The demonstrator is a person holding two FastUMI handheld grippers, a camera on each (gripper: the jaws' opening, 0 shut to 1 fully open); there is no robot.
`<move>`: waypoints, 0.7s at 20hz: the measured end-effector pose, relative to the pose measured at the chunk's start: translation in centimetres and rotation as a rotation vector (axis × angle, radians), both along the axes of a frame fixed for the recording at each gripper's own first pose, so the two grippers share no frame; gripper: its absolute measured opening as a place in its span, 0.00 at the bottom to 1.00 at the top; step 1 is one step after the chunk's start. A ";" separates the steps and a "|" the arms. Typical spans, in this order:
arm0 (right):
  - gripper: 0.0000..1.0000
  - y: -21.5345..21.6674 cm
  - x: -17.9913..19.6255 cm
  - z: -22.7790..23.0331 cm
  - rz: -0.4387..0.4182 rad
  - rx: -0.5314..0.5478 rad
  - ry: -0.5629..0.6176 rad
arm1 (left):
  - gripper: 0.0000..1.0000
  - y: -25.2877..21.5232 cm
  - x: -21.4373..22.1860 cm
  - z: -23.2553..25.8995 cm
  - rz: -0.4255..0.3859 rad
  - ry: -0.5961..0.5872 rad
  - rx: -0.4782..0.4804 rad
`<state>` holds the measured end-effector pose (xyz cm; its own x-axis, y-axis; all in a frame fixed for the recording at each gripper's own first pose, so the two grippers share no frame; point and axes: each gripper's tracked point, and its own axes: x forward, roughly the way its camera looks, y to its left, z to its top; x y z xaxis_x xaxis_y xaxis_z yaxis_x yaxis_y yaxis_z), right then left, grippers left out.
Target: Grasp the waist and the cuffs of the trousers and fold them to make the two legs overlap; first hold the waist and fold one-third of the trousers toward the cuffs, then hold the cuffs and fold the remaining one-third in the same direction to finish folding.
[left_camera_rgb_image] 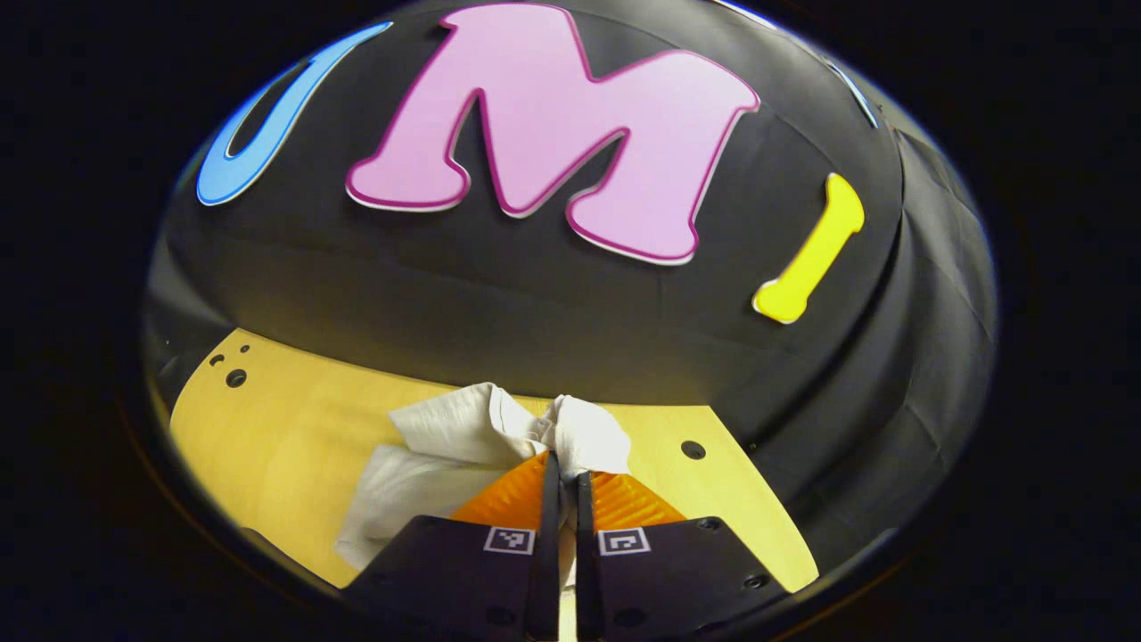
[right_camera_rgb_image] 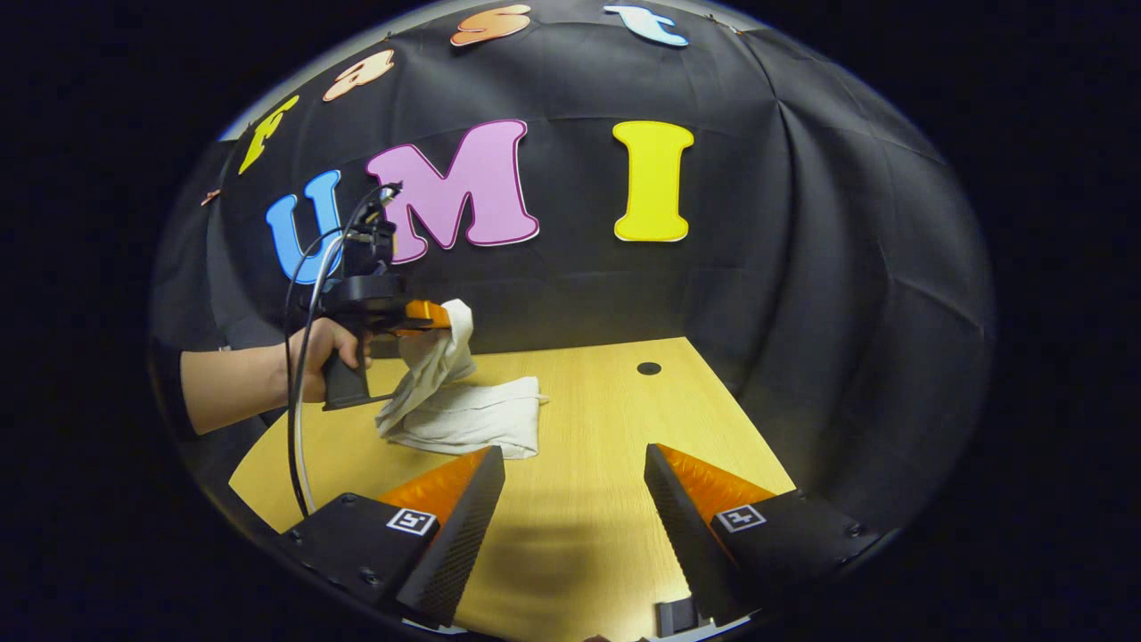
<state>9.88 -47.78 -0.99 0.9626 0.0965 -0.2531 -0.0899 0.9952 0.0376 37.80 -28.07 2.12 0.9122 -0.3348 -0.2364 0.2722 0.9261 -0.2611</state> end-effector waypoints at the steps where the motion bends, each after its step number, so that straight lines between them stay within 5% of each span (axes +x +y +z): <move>1: 0.98 -0.4 0.1 -0.1 0.018 0.004 0.002 | 0.15 -1.1 -0.2 -0.8 -0.008 0.012 0.017; 5: 0.99 -1.8 0.2 -0.8 0.068 0.030 0.026 | 0.28 -4.4 -0.9 -3.4 -0.034 0.045 0.038; 6: 0.99 -2.0 0.2 -1.0 0.077 0.032 0.033 | 0.24 -4.8 -1.5 -3.8 -0.040 0.050 0.034; 7: 0.99 -2.0 0.0 -1.3 0.085 0.031 0.041 | 0.51 -4.9 -2.1 -3.7 -0.045 0.045 0.029; 10: 0.99 -1.2 -0.1 -1.4 0.104 0.028 0.050 | 0.82 -4.6 -4.2 -2.6 -0.076 0.012 0.016; 14: 0.99 0.4 0.0 -0.1 0.122 0.011 0.029 | 0.96 1.4 -8.6 -0.1 0.019 -0.087 0.096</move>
<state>9.90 -47.38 -1.13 0.9359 0.2155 -0.2785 -0.2092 0.9765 0.0525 29.21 -26.67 1.98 0.9365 -0.2970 -0.1862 0.2723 0.9509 -0.1475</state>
